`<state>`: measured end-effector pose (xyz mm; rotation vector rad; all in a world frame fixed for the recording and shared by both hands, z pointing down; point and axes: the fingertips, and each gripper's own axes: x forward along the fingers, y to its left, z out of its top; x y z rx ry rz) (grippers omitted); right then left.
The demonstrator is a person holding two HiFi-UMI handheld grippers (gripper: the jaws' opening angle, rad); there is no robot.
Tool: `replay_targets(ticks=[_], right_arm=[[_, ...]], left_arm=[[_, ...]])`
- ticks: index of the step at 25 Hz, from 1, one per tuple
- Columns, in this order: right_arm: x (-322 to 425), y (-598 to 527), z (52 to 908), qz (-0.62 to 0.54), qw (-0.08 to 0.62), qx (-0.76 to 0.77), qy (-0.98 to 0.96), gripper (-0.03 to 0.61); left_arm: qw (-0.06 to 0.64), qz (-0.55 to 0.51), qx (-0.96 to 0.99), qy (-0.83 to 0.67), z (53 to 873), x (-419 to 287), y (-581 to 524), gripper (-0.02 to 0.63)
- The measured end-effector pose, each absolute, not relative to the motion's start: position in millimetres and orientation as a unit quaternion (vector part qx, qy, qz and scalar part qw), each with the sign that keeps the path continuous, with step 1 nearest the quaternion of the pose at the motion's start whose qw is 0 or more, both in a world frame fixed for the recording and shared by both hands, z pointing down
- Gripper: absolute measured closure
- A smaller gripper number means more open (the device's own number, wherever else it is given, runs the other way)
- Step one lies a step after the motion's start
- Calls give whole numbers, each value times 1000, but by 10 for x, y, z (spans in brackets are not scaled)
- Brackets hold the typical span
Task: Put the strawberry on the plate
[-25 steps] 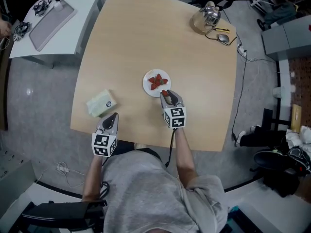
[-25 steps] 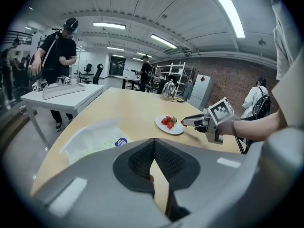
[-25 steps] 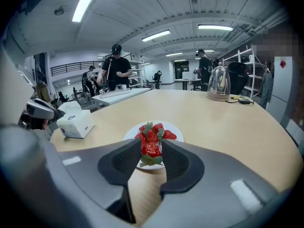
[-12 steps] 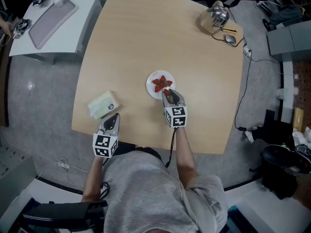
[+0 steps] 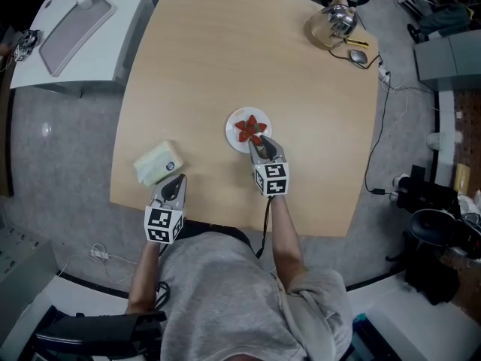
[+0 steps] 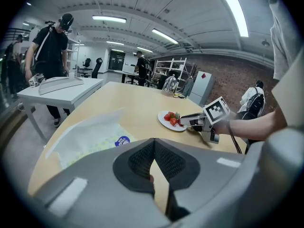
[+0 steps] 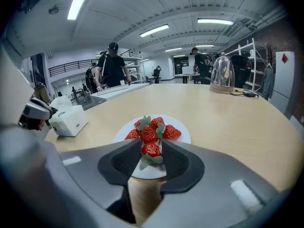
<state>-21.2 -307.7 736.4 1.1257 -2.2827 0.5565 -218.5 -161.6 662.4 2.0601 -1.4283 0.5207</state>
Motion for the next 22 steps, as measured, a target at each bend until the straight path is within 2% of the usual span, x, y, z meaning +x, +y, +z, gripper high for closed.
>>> replay_targets(ticks=[11, 17, 22], right_arm=[[-200, -3078, 7372, 212, 263, 420, -842, 433], [-202, -3079, 7360, 213, 255, 426, -842, 388], [-203, -3061, 7281, 209, 251, 429, -842, 388]], left_arm=[[288, 192, 769, -538, 6632, -2204, -1602, 594], [288, 193, 769, -538, 6645, -2214, -1583, 594], [283, 190, 771, -538, 6594, -2217, -1591, 594]])
